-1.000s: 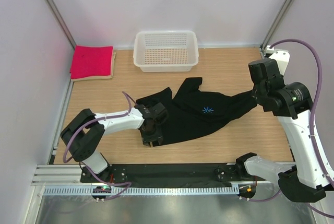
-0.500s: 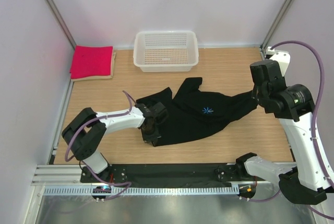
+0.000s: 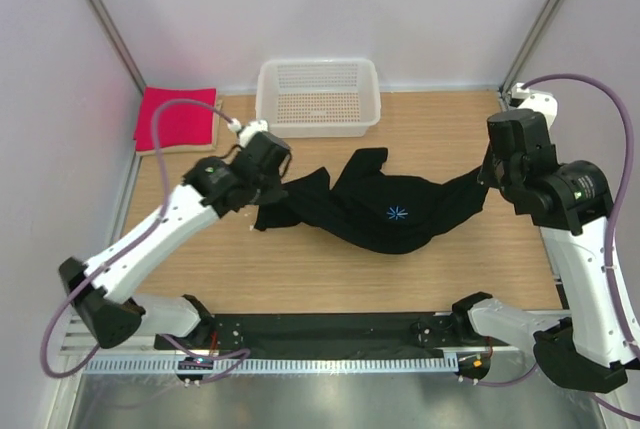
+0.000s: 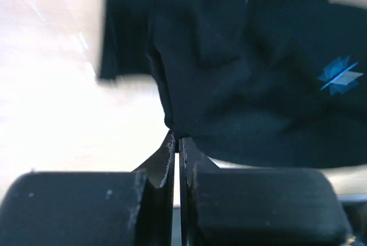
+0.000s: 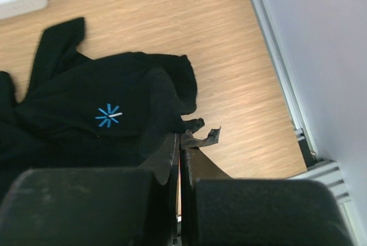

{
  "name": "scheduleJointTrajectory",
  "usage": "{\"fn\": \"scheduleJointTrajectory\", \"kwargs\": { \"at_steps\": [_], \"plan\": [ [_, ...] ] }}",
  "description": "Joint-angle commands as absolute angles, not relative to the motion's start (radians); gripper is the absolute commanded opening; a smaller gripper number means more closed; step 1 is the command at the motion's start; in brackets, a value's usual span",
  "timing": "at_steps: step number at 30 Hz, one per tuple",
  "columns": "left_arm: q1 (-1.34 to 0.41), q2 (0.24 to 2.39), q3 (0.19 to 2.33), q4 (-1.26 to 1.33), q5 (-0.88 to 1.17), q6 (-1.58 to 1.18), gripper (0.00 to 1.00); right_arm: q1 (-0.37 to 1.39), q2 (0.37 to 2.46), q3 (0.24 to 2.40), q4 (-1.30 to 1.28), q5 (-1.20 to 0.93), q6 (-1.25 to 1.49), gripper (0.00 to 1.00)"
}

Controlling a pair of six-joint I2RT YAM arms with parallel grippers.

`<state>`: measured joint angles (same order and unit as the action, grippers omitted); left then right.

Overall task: Fold and stack the t-shirts
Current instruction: Flatten the tshirt out

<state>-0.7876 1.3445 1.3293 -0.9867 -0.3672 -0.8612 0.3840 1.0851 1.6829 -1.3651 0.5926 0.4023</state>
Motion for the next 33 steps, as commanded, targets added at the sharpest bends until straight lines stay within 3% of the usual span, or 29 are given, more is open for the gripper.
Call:
{"fn": "scheduleJointTrajectory", "kwargs": {
  "at_steps": [1,7,18,23,33],
  "plan": [
    [-0.720,1.258,1.507,-1.143,-0.548,-0.726,0.00,0.382,1.092,1.775,-1.287,0.557,0.400,0.01],
    [-0.643,1.209,1.757,-1.125,-0.612,-0.583,0.00,0.382,1.123,1.928,-1.175,0.600,0.350,0.01],
    [-0.643,1.119,2.025,-0.787,-0.756,-0.203,0.00,0.382,1.117,2.206,-0.892,0.632,0.144,0.01],
    [-0.643,1.028,2.042,-0.586,-0.707,-0.101,0.01,0.382,1.071,2.270,-0.766,0.455,0.109,0.01],
    [-0.643,0.901,2.132,-0.465,-0.546,-0.026,0.01,0.382,1.025,2.423,-0.663,0.146,0.192,0.01]
  ]
}}
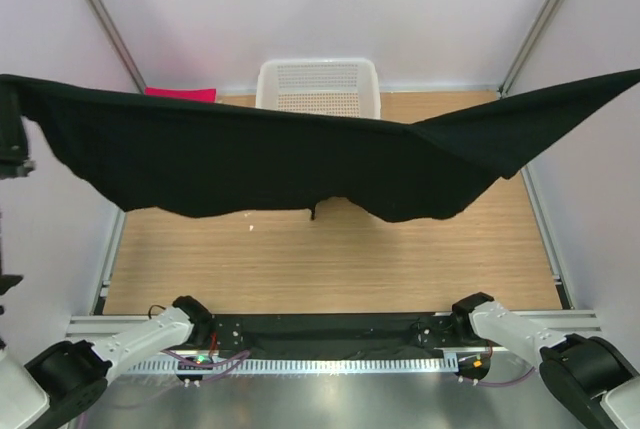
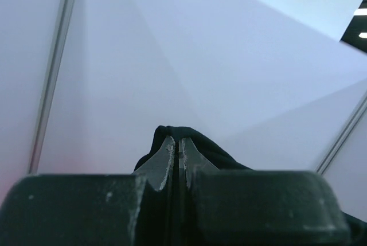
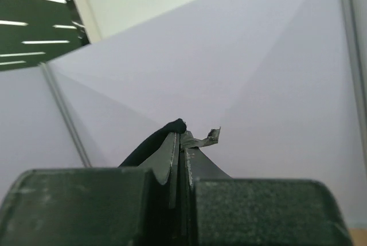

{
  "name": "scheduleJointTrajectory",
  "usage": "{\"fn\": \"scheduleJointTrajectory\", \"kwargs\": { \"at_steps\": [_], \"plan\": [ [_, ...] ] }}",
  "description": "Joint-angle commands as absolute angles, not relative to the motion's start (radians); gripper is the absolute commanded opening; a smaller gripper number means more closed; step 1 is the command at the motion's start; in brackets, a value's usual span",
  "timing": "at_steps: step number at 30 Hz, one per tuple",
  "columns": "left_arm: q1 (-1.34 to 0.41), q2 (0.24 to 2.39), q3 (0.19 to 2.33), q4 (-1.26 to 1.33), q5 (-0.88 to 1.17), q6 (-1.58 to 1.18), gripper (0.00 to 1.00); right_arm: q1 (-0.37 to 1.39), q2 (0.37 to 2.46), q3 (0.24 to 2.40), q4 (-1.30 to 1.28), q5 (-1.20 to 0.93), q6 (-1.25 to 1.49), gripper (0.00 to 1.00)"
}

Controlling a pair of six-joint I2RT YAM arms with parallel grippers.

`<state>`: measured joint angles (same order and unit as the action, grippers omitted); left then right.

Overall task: Fold and stack the t-shirts
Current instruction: Flatten the tshirt out

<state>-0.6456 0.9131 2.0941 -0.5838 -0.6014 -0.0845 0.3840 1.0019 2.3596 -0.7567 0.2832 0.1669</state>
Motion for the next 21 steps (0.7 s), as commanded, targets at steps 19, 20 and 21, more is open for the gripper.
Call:
{"fn": "scheduleJointTrajectory", "kwargs": {
  "at_steps": [19,20,21],
  "plan": [
    [-0.640,0.978,2.026,-0.143,-0.612,0.164,0.00,0.379,1.071,2.327,-0.445,0.080,0.233,0.01],
    [-0.640,0.994,2.022,-0.124,-0.623,0.173,0.00,0.379,1.074,2.312,-0.419,0.089,0.218,0.01],
    [-0.640,1.006,2.023,-0.089,-0.621,0.181,0.01,0.379,1.075,2.283,-0.407,0.113,0.204,0.01]
  ]
}}
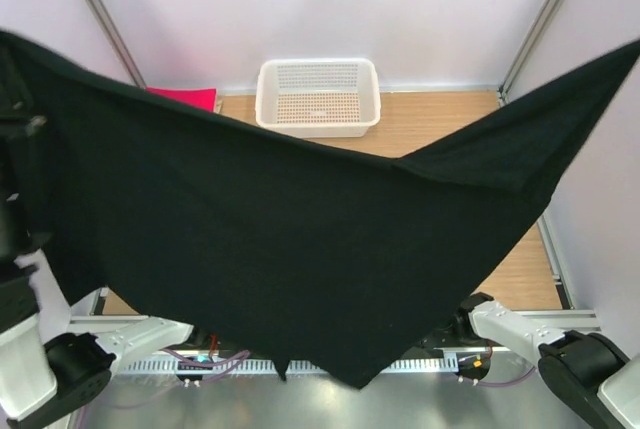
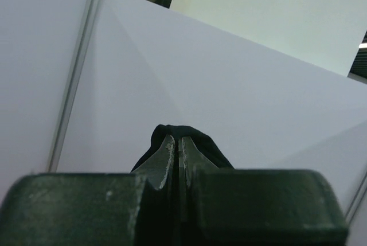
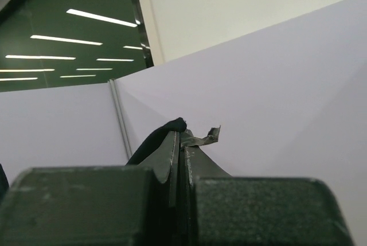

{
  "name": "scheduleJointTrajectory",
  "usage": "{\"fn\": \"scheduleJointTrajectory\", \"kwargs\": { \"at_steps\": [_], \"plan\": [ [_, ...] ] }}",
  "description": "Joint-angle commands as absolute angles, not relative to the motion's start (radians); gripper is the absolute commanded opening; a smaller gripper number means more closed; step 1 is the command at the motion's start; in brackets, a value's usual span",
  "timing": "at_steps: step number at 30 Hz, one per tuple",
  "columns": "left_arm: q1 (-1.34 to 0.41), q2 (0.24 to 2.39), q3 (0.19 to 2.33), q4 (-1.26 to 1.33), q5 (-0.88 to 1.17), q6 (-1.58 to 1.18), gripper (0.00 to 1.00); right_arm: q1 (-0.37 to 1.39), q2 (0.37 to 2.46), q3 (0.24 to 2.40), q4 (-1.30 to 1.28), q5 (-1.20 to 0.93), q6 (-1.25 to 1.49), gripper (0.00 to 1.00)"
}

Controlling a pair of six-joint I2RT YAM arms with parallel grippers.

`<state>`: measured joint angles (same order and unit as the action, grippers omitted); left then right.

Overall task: Fold and stack the t-shirts
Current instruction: Flatten the tshirt out

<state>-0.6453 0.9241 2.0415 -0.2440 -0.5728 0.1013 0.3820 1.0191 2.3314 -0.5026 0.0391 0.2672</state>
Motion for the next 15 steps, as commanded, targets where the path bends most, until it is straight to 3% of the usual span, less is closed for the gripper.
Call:
{"fn": "scheduleJointTrajectory", "kwargs": {
  "at_steps": [1,9,15],
  "plan": [
    [-0.640,1.034,2.026,-0.077,-0.620,0.201,0.01,0.377,1.075,2.269,-0.379,0.121,0.180,0.01],
    [-0.640,1.104,2.091,-0.038,-0.621,0.250,0.01,0.379,1.095,2.263,-0.344,0.155,0.097,0.01],
    [-0.640,1.025,2.049,-0.052,-0.615,0.206,0.00,0.377,1.068,2.325,-0.393,0.152,0.097,0.01]
  ]
}}
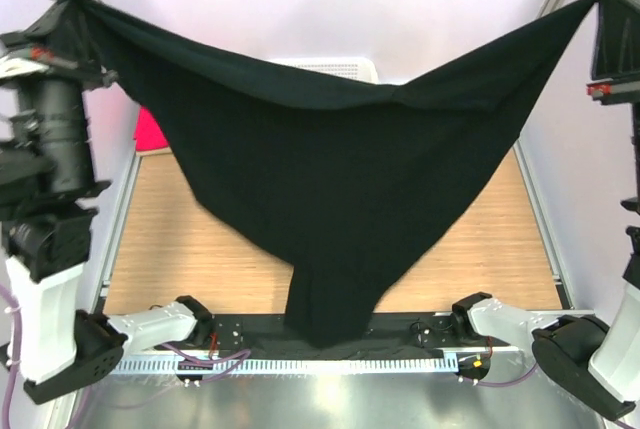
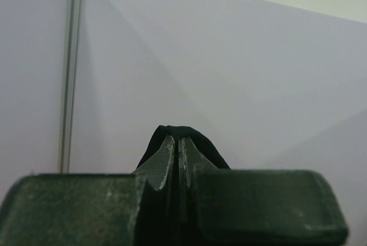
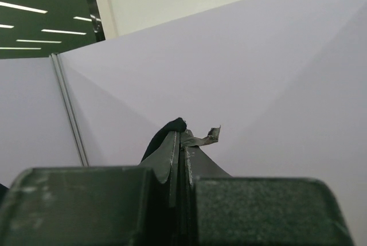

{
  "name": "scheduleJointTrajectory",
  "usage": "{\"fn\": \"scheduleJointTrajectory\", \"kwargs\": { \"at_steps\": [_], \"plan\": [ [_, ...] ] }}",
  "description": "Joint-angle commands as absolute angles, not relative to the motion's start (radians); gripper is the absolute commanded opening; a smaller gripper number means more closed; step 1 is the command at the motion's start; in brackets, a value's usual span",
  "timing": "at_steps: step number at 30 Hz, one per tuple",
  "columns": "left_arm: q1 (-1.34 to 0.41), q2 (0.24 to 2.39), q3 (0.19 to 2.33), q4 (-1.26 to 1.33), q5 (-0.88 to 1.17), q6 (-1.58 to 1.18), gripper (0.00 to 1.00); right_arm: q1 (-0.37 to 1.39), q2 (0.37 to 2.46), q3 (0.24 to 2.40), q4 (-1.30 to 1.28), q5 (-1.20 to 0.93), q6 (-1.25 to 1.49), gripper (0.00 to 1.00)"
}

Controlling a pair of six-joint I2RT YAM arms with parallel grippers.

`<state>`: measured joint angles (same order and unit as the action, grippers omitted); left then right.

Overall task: Fold and stack the t-shirts
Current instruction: Flatten the tshirt out

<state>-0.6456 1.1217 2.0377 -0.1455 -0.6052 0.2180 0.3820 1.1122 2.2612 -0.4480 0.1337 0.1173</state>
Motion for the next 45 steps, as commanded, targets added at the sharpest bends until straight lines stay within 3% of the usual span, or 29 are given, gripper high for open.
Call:
{"fn": "scheduleJointTrajectory", "kwargs": {
  "at_steps": [1,15,35,45],
  "plan": [
    [-0.640,1.014,2.039,-0.052,-0.615,0.198,0.01,0.377,1.062,2.327,-0.397,0.149,0.100,0.01],
    [-0.640,0.828,1.977,-0.052,-0.516,0.092,0.01,0.377,0.953,2.355,-0.425,0.071,0.221,0.01],
    [-0.640,1.095,2.197,0.021,-0.584,0.236,0.00,0.377,1.160,2.519,-0.322,0.140,0.216,0.01],
    [-0.640,0.945,2.115,-0.021,-0.512,0.085,0.01,0.376,1.032,2.457,-0.282,0.081,0.255,0.01]
  ]
}}
